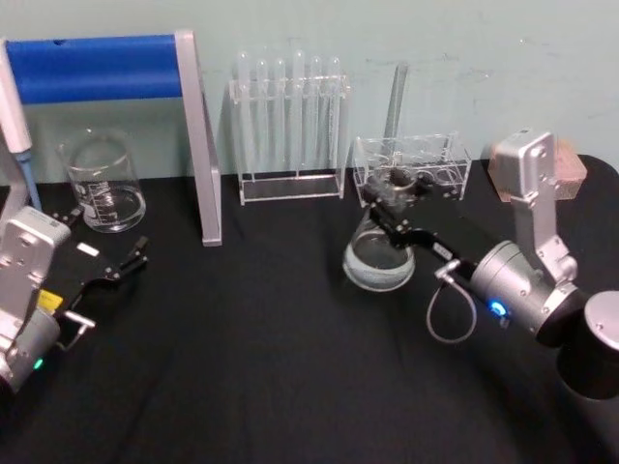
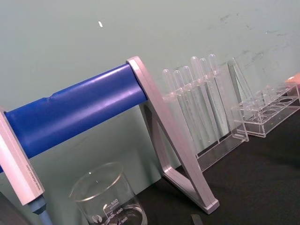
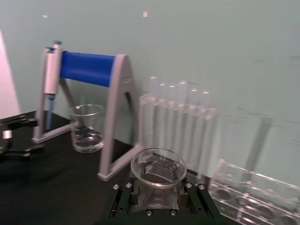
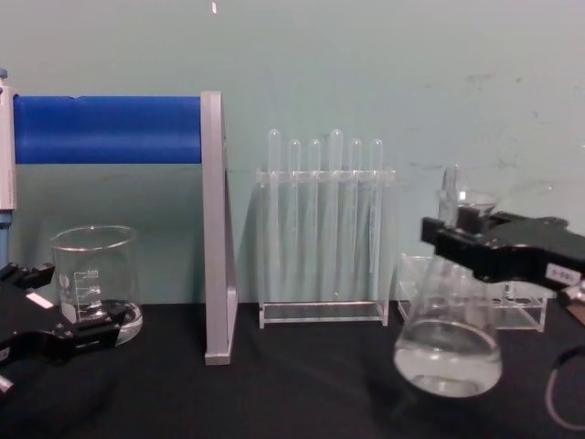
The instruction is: Grasp the erlenmeyer flask with one hand, shake it three times, then place it back.
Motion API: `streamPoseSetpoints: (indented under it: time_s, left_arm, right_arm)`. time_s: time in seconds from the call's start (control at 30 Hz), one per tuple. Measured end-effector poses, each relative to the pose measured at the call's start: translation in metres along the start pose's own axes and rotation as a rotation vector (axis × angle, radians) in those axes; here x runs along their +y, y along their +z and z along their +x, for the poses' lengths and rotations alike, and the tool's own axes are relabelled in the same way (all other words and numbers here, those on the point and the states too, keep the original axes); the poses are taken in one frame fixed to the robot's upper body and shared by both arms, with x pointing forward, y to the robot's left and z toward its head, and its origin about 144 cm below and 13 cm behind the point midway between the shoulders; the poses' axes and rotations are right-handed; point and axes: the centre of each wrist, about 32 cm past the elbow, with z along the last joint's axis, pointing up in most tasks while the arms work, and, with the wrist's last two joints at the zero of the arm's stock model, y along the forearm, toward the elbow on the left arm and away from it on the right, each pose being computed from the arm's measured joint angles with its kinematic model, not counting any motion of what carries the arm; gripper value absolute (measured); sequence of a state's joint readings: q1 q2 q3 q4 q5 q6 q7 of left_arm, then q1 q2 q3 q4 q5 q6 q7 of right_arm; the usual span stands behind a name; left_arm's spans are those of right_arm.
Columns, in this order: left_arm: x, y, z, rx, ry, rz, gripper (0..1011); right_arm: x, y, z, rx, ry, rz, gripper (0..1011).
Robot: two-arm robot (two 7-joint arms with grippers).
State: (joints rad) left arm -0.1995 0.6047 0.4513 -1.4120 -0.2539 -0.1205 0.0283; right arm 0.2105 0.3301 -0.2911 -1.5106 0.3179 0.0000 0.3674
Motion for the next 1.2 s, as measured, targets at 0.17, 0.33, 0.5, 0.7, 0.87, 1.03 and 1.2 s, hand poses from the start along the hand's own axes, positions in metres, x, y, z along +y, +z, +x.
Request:
streamPoseSetpoints:
  time_s: [0.17, 0.33, 0.5, 0.7, 0.87, 1.03, 1.2]
  left_arm:
    - [0.0, 0.0, 0.0, 0.0, 0.0, 0.0, 1001]
    - [0.0, 0.0, 0.0, 0.0, 0.0, 0.0, 1001]
    - [0.0, 0.0, 0.0, 0.0, 0.0, 0.0, 1001]
    - [0.0, 0.0, 0.0, 0.0, 0.0, 0.0, 1001]
    - [0.0, 0.0, 0.0, 0.0, 0.0, 0.0, 1001]
    - [0.0, 0.0, 0.0, 0.0, 0.0, 0.0, 1001]
    - [0.0, 0.0, 0.0, 0.0, 0.0, 0.0, 1001]
  right_arm:
    - [0.0, 0.0, -0.009, 0.003, 0.049, 0.003, 456]
    - [0.001, 0.0, -0.014, 0.005, 0.077, 0.001, 456]
    - [0.001, -0.002, -0.017, 0.005, 0.094, -0.005, 456]
    - [0.002, -0.003, -0.018, 0.006, 0.099, -0.009, 456]
    - [0.002, -0.005, -0.018, 0.007, 0.099, -0.015, 456]
    - [0.002, -0.008, -0.019, 0.01, 0.098, -0.027, 456]
    - [0.003, -0.012, -0.02, 0.014, 0.098, -0.043, 456]
